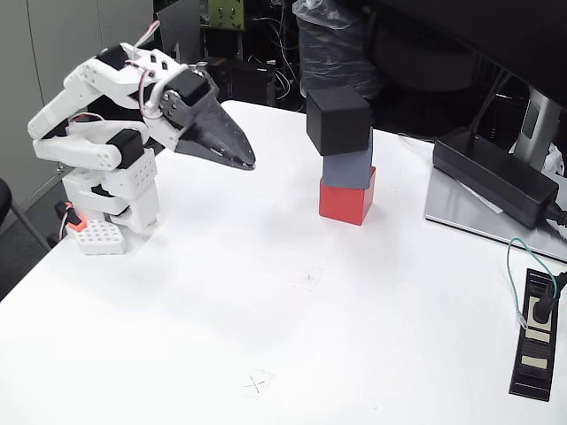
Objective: Stack the three blocks in an ordered color.
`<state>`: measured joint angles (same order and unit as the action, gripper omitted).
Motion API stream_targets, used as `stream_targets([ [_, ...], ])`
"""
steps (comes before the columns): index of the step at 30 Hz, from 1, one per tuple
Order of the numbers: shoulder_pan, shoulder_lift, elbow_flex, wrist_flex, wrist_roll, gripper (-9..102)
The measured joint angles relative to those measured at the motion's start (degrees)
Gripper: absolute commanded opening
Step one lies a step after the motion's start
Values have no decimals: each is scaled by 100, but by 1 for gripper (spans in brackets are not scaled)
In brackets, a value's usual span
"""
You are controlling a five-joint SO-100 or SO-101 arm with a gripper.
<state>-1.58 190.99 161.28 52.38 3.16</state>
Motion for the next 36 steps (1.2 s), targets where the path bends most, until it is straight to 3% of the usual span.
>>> stream_targets([
  [12, -466, 18, 1556, -1239, 202, -1],
  [36, -554, -18, 1582, -1327, 202, -1],
])
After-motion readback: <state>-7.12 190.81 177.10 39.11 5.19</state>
